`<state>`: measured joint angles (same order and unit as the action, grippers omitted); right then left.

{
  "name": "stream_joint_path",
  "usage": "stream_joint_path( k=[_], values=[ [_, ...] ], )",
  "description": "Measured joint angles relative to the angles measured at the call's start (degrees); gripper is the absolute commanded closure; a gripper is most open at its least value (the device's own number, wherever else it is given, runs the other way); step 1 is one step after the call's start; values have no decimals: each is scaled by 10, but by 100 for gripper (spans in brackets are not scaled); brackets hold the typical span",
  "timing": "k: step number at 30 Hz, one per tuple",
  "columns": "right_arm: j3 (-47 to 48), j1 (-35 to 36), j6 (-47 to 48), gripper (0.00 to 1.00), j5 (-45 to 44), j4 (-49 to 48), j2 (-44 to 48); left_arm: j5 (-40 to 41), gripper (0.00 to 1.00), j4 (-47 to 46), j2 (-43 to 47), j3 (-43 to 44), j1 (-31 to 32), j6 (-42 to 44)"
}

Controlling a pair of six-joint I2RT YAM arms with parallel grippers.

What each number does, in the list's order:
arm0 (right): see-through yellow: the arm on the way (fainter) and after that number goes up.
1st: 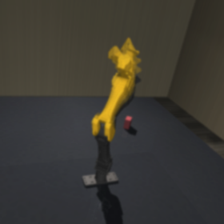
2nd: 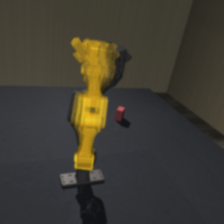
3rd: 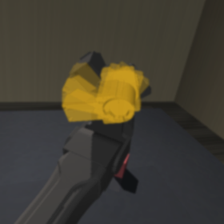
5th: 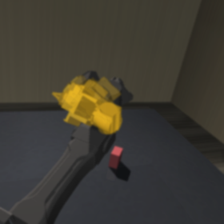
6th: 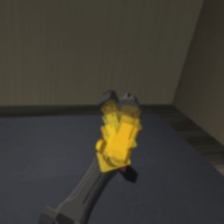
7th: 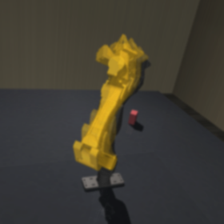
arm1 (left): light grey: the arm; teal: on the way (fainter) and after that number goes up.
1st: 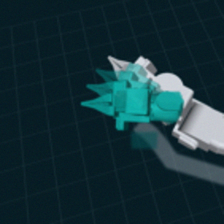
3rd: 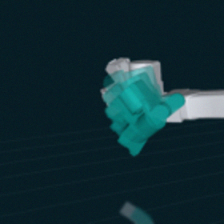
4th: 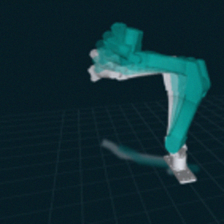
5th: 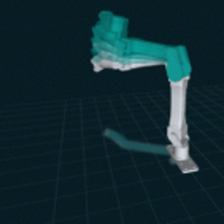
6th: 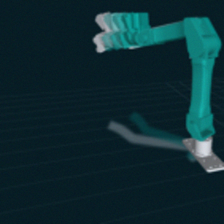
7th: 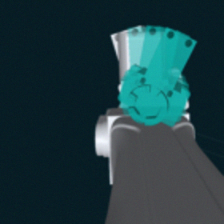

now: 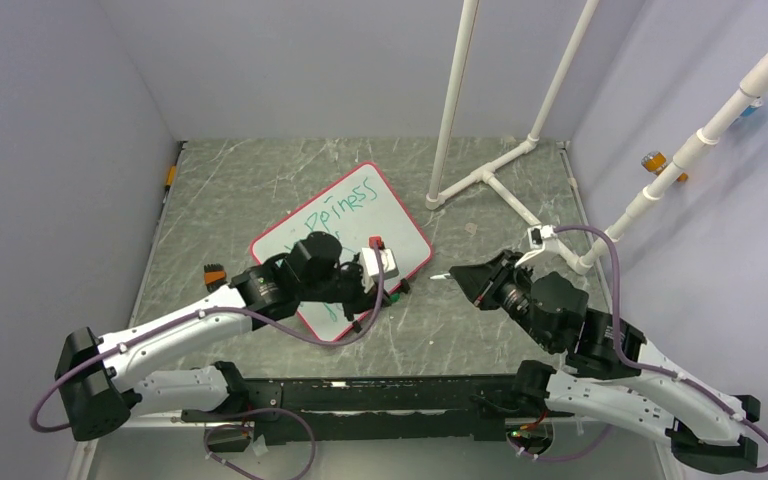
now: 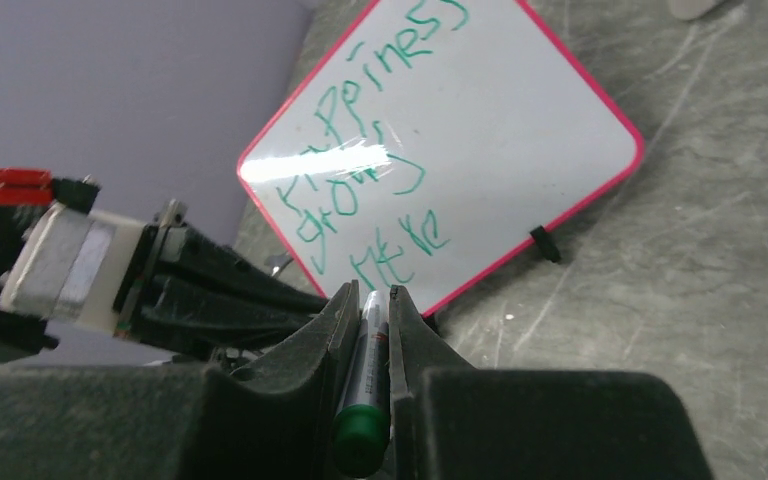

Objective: Write a sentence on the whiteboard
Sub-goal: Pick up the pen cap from the center of the board, then insert the whiteboard marker without the cap into the pen cap.

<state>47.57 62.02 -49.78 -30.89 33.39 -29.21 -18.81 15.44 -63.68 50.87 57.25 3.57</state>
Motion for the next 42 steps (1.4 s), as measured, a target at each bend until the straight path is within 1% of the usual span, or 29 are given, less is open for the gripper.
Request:
stream_joint_path(
  k=[6, 13, 16, 28, 42],
  values=[
    [34, 0, 31, 100, 32, -25, -34, -88, 100, 3, -1, 11, -66, 39],
    [51, 0, 52, 100, 62, -44, -69, -156, 100, 23, -36, 85, -87, 78],
    [51, 0, 54, 100, 72, -52, -79, -176, 100, 25, -40, 94, -95, 89],
    [51, 0, 55, 100, 79, -69, -91, -204, 100, 27, -39, 79, -101, 92],
    [45, 0, 52, 100, 81, -76, -94, -204, 100, 15, -29, 74, -101, 88]
  ],
)
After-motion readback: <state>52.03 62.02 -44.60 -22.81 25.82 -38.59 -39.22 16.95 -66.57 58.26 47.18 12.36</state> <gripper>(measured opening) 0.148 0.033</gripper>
